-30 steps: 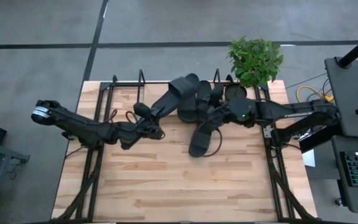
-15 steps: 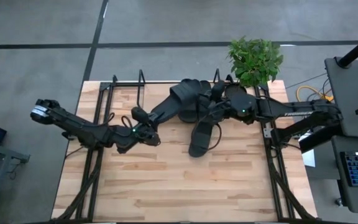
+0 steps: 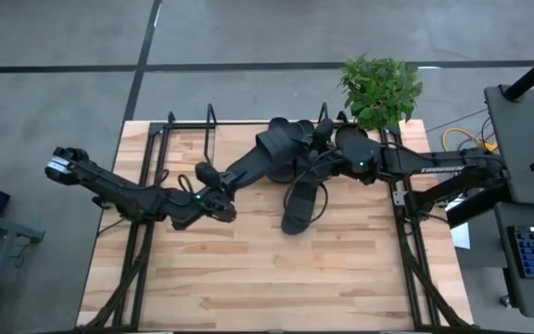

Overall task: Pick and place slides into the shelf
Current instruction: Put the top left black slides on the shelf

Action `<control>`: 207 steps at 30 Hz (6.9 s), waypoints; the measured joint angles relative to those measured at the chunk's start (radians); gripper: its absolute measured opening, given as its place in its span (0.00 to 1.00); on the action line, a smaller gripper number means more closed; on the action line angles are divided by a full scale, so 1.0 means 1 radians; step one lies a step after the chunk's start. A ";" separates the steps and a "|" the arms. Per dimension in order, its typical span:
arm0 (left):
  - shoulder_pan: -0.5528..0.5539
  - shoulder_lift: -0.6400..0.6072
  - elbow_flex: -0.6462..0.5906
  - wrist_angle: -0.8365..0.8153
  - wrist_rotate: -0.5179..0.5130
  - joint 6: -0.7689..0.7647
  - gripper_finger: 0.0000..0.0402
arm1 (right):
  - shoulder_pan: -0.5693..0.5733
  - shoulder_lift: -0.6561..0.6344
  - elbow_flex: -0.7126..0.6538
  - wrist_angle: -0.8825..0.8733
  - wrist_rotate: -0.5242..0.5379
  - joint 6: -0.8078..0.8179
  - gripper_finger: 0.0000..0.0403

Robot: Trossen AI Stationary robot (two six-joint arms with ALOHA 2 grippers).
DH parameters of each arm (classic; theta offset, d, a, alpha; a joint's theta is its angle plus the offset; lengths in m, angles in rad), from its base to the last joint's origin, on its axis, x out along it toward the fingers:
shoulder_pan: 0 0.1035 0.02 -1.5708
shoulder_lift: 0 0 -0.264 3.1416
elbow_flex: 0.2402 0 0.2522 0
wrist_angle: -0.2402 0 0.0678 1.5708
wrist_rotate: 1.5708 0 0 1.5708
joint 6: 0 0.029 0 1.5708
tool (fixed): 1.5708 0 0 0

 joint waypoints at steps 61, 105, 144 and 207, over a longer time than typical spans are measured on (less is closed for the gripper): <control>-0.186 0.015 0.134 -0.089 0.029 -0.121 0.59 | -0.131 -0.070 -0.397 0.476 -0.520 0.145 0.09; -0.022 0.147 0.099 -0.169 -0.246 0.010 0.08 | -0.083 -0.143 -0.281 0.329 -0.223 0.552 0.44; 0.052 0.212 0.115 -0.184 -0.255 0.062 0.08 | -0.099 0.477 0.606 -0.416 0.007 0.459 0.42; 0.042 0.010 0.145 -0.255 -0.189 -0.120 0.40 | -0.152 0.474 0.643 -0.431 0.095 0.447 0.02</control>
